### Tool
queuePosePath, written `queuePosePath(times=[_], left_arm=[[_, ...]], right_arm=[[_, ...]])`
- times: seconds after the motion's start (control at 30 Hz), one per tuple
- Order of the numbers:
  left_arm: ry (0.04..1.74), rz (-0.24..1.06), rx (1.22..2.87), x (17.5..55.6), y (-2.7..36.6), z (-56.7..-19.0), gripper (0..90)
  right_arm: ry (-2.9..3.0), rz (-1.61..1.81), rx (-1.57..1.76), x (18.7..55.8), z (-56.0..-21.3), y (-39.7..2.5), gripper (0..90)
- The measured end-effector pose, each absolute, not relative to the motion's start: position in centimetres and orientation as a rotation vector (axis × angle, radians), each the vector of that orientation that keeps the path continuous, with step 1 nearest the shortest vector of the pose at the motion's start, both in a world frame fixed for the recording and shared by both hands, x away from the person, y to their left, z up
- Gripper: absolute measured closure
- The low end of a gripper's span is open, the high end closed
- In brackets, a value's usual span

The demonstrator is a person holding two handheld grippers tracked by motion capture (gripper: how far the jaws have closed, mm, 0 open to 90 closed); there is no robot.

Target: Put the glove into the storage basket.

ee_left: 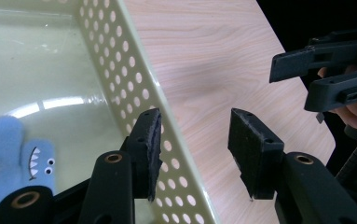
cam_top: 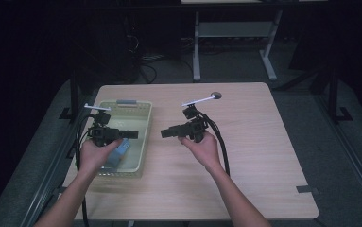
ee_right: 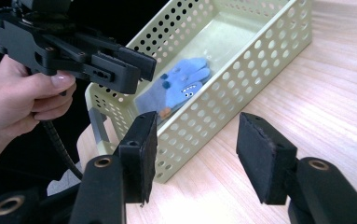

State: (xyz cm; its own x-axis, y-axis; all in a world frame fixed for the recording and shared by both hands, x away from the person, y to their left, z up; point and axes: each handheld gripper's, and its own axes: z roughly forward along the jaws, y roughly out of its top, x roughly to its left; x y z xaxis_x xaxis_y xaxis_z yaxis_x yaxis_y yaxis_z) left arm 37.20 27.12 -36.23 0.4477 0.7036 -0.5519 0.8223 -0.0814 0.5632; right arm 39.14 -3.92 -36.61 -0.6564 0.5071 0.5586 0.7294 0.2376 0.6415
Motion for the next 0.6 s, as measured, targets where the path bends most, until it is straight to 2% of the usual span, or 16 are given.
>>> queuePosePath(times=[0.6], left_arm=[[1.248, -0.205, 1.824, 37.2, 24.6, -35.8, 46.4]], right_arm=[[-2.261, -1.399, -1.203, 38.6, -36.3, -7.1, 42.9]])
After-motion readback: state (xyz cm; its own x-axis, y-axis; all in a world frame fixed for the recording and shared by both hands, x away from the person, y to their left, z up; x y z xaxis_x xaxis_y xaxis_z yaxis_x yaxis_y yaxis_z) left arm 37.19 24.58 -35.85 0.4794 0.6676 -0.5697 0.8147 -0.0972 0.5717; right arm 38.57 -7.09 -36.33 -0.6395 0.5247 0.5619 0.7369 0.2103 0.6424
